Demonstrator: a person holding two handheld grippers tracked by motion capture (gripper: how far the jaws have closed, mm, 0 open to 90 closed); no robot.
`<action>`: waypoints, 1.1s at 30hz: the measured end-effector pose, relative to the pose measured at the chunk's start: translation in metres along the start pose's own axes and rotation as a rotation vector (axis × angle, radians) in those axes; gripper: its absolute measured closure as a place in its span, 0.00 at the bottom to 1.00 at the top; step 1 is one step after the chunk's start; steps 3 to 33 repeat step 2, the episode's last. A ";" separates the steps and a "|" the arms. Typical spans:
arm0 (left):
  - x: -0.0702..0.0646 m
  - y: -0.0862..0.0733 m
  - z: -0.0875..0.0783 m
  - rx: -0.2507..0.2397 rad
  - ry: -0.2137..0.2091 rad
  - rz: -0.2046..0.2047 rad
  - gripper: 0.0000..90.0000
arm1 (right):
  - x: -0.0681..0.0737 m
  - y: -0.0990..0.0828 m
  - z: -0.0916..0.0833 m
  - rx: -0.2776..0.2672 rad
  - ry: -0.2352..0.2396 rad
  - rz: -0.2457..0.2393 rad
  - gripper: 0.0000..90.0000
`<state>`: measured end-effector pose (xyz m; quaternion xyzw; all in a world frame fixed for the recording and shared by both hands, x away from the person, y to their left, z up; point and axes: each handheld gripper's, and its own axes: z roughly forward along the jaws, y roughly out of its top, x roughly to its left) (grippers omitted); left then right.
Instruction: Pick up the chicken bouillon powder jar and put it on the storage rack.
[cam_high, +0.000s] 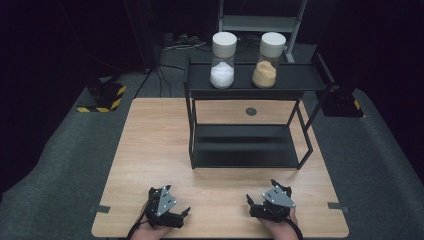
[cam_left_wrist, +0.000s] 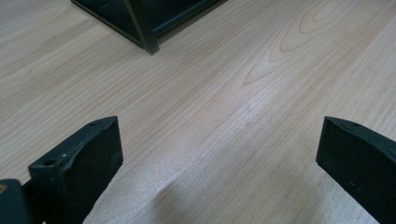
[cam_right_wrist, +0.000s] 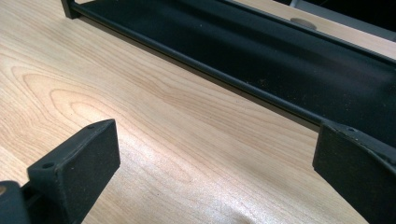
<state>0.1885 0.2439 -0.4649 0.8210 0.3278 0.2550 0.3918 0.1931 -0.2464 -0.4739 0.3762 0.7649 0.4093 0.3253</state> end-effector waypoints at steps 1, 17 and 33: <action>-0.001 0.001 0.000 0.006 0.000 0.007 0.01 | 0.000 0.000 0.000 0.001 0.000 -0.002 0.00; -0.001 0.001 0.000 0.006 0.000 0.007 0.01 | 0.000 0.001 0.000 0.003 0.002 -0.005 0.00; -0.001 0.001 0.000 0.006 0.000 0.007 0.01 | 0.000 0.001 0.000 0.003 0.002 -0.005 0.00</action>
